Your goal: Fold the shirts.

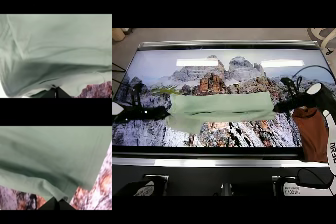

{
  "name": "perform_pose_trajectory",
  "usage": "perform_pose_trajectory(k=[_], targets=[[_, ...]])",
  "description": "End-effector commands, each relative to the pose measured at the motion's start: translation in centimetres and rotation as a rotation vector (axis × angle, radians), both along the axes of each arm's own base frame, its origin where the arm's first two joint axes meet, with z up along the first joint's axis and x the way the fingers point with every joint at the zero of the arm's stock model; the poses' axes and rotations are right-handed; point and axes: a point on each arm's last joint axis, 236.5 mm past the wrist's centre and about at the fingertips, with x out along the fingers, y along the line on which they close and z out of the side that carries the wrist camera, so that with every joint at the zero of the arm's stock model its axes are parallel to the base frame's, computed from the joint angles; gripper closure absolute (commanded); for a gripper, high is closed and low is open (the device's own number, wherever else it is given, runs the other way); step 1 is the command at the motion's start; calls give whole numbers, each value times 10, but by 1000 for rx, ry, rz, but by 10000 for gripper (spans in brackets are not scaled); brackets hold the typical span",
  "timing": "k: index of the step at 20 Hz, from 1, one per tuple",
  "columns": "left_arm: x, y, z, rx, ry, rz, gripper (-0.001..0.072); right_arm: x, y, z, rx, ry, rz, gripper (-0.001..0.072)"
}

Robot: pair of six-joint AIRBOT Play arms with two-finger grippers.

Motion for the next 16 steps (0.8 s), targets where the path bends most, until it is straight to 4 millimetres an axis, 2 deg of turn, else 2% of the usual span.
perform_pose_trajectory(k=[1, 4, 7, 9, 12, 13, 15, 16], targets=[[60, 16, 21, 0, -71, 38, 682, 65, -1, 21, -107, -168, -35, 696], [103, 18, 9, -28, -46, 42, 682, 85, -9, -3, -113, -140, -80, 695], [128, 18, -20, -79, 36, 83, 681, 104, -10, -18, -97, -178, -124, 695], [134, 19, -38, -93, 79, 107, 682, 116, -4, -24, -46, -198, -170, 695], [129, 17, -65, -139, 193, 181, 678, 113, 8, -44, 15, -143, -188, 692], [125, 16, -70, -149, 225, 190, 624, 112, 11, -48, 28, -133, -186, 627], [118, 16, -65, -157, 253, 169, 325, 111, 11, -42, 12, -156, -122, 116], [115, 18, -58, -161, 263, 147, 288, 109, 7, -35, -7, -165, -82, 3]])
